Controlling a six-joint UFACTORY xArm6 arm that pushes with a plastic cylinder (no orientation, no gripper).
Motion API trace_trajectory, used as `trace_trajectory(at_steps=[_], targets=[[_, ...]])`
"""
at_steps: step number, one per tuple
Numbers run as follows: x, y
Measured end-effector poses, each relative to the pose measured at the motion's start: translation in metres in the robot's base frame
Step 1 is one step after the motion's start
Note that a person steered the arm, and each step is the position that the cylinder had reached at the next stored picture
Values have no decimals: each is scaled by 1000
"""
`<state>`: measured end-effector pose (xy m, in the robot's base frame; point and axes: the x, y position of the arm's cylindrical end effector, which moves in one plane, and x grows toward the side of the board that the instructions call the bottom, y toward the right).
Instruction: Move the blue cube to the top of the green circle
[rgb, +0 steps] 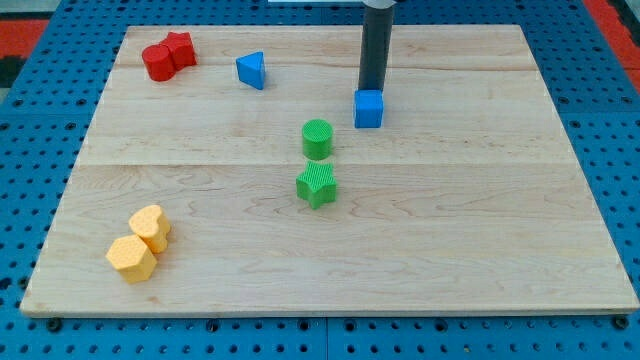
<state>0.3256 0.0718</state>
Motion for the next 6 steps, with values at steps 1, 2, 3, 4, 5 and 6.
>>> trace_trajectory(at_steps=[1, 2, 3, 4, 5, 6], targets=[[5, 70], [34, 54], [24, -21], [24, -48], [24, -48], [24, -48]])
